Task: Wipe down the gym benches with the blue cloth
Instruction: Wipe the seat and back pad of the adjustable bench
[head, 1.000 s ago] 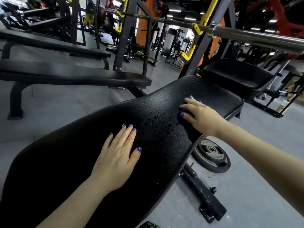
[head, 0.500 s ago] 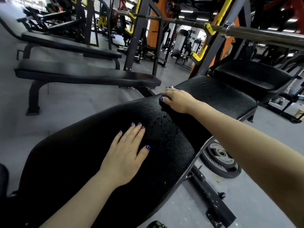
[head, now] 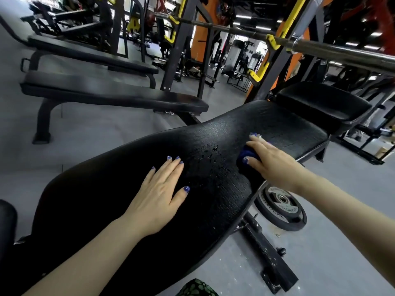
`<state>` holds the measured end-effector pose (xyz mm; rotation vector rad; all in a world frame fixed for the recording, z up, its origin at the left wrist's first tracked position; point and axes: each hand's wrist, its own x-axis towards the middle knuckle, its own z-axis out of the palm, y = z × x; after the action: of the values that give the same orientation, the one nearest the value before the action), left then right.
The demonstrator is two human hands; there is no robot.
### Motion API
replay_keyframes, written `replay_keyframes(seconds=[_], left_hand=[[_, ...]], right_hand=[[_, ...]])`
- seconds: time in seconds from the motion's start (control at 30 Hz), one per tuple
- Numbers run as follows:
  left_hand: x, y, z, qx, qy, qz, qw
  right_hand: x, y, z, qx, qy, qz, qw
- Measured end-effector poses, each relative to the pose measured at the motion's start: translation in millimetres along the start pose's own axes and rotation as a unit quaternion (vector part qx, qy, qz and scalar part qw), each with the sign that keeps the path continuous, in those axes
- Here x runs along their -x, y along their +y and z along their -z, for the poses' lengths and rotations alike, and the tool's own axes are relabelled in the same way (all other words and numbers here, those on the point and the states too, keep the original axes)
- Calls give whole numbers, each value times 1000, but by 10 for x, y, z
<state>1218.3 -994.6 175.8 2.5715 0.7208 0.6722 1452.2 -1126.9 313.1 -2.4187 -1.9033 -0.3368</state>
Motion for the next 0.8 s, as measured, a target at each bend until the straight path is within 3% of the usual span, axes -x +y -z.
replay_keyframes(seconds=[0.2, 0.4, 0.67, 0.8], left_hand=[[166, -157, -24, -27, 6, 45, 999], [185, -170, -36, -40, 1, 49, 998], [156, -186, -22, -39, -7, 42, 998], [160, -200, -20, -41, -7, 38, 998]], right_hand=[[-376, -213, -149, 14, -30, 0, 999], [-1320, -211, -301, 16, -18, -67, 997], [-1866, -1227, -806, 17, -80, 58, 995], [-1828, -1048, -666, 5, -136, 118, 984]])
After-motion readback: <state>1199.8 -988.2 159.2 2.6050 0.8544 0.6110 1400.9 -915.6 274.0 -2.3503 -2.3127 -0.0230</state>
